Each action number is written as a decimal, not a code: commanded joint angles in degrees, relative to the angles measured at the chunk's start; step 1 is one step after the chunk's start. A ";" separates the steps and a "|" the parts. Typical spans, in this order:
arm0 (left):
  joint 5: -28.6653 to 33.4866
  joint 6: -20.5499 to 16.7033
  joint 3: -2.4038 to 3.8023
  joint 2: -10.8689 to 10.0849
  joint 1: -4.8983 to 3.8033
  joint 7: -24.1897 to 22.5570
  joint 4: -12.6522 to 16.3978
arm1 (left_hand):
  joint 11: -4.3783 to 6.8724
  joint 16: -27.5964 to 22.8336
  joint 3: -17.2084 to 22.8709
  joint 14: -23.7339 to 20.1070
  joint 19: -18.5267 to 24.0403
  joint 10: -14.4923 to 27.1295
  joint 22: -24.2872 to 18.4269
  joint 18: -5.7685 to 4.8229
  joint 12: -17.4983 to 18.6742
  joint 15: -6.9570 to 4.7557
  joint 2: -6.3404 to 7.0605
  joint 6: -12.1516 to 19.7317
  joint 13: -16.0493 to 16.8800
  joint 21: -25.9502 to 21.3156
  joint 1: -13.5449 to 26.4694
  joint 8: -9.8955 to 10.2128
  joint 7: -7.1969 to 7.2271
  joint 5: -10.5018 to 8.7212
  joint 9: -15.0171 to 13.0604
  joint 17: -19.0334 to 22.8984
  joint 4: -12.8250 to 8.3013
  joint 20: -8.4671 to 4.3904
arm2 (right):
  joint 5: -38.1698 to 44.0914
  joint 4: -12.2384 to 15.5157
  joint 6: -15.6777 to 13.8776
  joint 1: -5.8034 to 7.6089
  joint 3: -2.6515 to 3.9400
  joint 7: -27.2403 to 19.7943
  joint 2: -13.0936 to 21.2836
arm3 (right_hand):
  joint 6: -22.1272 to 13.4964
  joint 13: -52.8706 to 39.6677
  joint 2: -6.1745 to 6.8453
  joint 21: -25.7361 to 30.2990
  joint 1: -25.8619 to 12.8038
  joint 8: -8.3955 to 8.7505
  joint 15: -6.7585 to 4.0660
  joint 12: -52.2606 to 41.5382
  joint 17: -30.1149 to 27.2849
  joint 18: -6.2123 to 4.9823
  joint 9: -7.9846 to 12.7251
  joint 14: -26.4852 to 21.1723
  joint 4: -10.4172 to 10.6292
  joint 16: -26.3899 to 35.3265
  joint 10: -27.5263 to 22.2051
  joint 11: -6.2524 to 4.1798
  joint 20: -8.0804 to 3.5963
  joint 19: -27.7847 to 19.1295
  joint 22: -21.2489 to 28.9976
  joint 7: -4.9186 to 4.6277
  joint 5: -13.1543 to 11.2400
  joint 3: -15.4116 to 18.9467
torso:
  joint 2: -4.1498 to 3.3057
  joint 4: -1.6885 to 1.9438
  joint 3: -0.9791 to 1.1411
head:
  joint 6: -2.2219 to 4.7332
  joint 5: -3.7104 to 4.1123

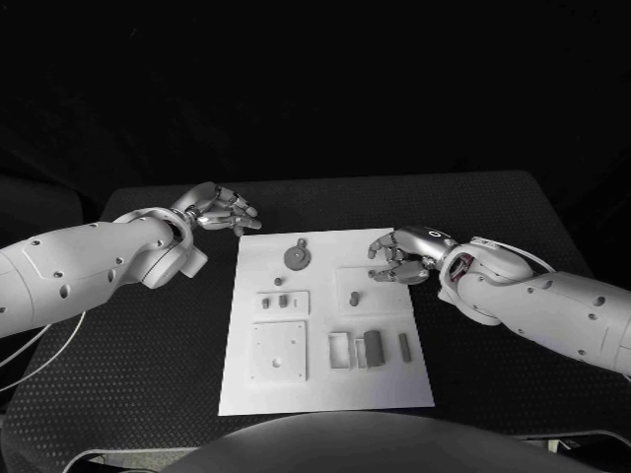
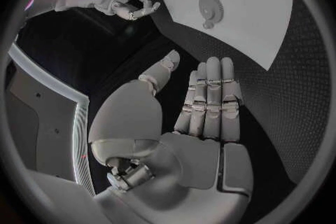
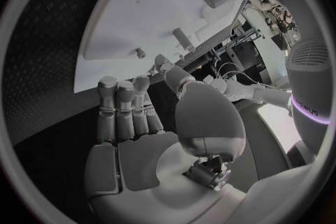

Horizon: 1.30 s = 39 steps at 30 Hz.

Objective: Assemble the parts on the task board

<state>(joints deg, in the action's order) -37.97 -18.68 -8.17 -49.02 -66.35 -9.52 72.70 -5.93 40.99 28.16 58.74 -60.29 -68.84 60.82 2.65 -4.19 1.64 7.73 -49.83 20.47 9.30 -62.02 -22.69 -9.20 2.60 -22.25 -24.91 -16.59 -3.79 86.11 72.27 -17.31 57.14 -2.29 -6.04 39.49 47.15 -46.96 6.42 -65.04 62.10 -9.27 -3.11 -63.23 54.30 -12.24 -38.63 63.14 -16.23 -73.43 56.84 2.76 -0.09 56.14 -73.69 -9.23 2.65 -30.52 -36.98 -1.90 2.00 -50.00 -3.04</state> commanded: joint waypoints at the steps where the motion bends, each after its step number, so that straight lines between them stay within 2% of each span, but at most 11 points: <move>1: 1.63 0.88 0.03 0.22 -0.05 -1.43 0.10 | 0.01 -0.26 -0.33 0.22 0.04 0.11 -0.09 -0.26 0.11 0.35 -0.58 0.05 -0.07 -0.29 0.03 -0.21 -0.16 0.26 -0.10 -0.11 0.07 0.16 | 2.64 -0.51 0.02 -0.12 -0.02 0.52 -0.45 | 0.73 0.14 -0.44 -0.33 0.03 -0.28 -0.36 -0.35 -0.08 -2.76 -0.02 0.72 0.02 -0.31 0.57 -0.04 -0.06 0.48 -0.10 -0.01 0.12 0.28 | -0.01 0.01 -0.08 | 0.00 0.11; 4: 1.66 0.91 0.03 0.25 -0.05 -1.48 0.17 | -0.03 -0.45 -0.42 0.30 -0.06 0.17 -0.16 -0.26 0.15 0.37 -0.62 0.07 -0.11 -0.35 0.00 -0.20 -0.23 0.26 -0.10 -0.21 0.07 0.18 | 2.73 -1.04 0.13 -0.52 -0.08 0.39 -0.88 | 1.45 0.24 -0.88 -0.35 -0.32 -0.57 -0.54 -0.27 -0.13 -2.76 -0.03 0.91 0.20 -0.23 0.76 -0.23 -0.19 0.63 -0.09 0.19 0.13 0.29 | 0.00 0.05 -0.11 | 0.00 0.52; 8: 1.77 0.84 0.03 0.35 -0.05 -1.50 0.09 | -0.07 -0.61 -0.47 0.36 -0.11 0.24 -0.22 -0.25 0.18 0.39 -0.68 0.06 -0.15 -0.41 -0.07 -0.20 -0.24 0.26 -0.11 -0.30 0.06 0.19 | 2.93 -1.11 0.48 -0.60 -0.09 0.31 -1.04 | 2.39 0.34 -1.32 -0.31 -0.71 -0.92 -0.79 -0.13 -0.17 -2.76 0.00 1.01 0.25 -0.10 0.89 -0.50 -0.32 0.68 -0.08 0.48 0.13 0.28 | 0.01 0.04 -0.08 | 0.00 0.05; 17: 1.79 0.95 0.03 0.36 -0.05 -1.56 0.13 | -0.15 -0.97 -0.59 0.46 -0.19 0.38 -0.36 -0.25 0.24 0.43 -0.76 0.09 -0.24 -0.57 -0.15 -0.19 -0.26 0.26 -0.12 -0.49 0.07 0.23 | 3.41 -1.85 1.10 -0.82 -0.13 0.28 -1.57 | 3.52 0.44 -2.22 -0.25 -0.94 -1.25 -1.17 0.04 -0.15 -2.76 0.15 1.10 0.17 0.04 1.01 -0.89 -0.48 0.70 -0.08 0.89 0.13 0.12 | 0.00 0.02 -0.08 | 0.00 0.14; 26: 1.90 0.83 0.03 0.43 -0.05 -1.56 0.11 | -0.21 -1.39 -0.57 0.55 -0.26 0.50 -0.53 -0.25 0.26 0.47 -0.92 0.25 -0.33 -0.77 -0.42 -0.10 -0.32 0.27 -0.09 -0.73 0.06 0.27 | 3.52 -2.57 1.90 -1.28 -0.21 0.58 -2.28 | 4.38 0.50 -4.10 -0.19 -1.43 -1.42 -1.44 0.21 -0.10 -2.76 0.38 1.06 0.30 0.19 1.05 -1.17 -0.54 0.62 -0.12 1.18 0.13 -0.07 | -0.02 0.00 -0.03 | 0.00 0.06; 30: 1.94 1.08 0.03 0.43 -0.05 -1.53 0.13 | -0.24 -1.53 -0.57 0.59 -0.28 0.55 -0.58 -0.25 0.26 0.49 -0.97 0.32 -0.36 -0.84 -0.48 -0.05 -0.36 0.26 -0.08 -0.83 0.08 0.29 | 3.95 -3.26 3.18 -1.40 -0.21 1.15 -2.68 | 4.42 0.52 -4.39 -0.16 -1.60 -1.38 -1.44 0.27 -0.09 -2.76 0.47 1.01 0.24 0.24 1.01 -1.17 -0.54 0.56 -0.13 1.18 0.13 -0.03 | -0.01 0.01 -0.03 | 0.00 0.02; 39: 1.95 1.24 0.03 0.43 -0.05 -1.50 0.15 | -0.26 -1.78 -0.61 0.59 -0.27 0.59 -0.67 -0.27 0.25 0.53 -1.03 0.34 -0.40 -0.96 -0.49 -0.04 -0.38 0.27 -0.08 -0.97 0.11 0.34 | 4.24 -3.81 2.83 -1.62 -0.21 1.24 -2.87 | 4.39 0.52 -4.81 -0.11 -1.58 -1.24 -1.44 0.35 -0.06 -2.76 0.65 0.94 -0.04 0.30 0.95 -1.16 -0.56 0.46 -0.16 1.17 0.13 -0.10 | 0.02 0.00 -0.08 | 0.00 0.21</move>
<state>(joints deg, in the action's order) -36.48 -18.24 -8.18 -48.71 -66.35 -10.28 72.72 -6.23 39.44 27.86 59.16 -60.30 -68.54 60.24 2.15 -4.19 2.04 7.29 -49.63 20.14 8.51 -62.48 -22.68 -9.40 2.60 -22.29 -25.80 -16.60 -3.78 89.35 68.58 -15.51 55.63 -2.43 -5.18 36.66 50.74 -46.48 2.18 -65.14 60.72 -10.65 -4.19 -63.23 54.21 -12.25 -38.04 64.06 -16.08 -73.41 57.79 2.06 -0.28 56.71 -73.75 -7.68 2.65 -30.37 -36.98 -1.89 1.93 -50.00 -2.91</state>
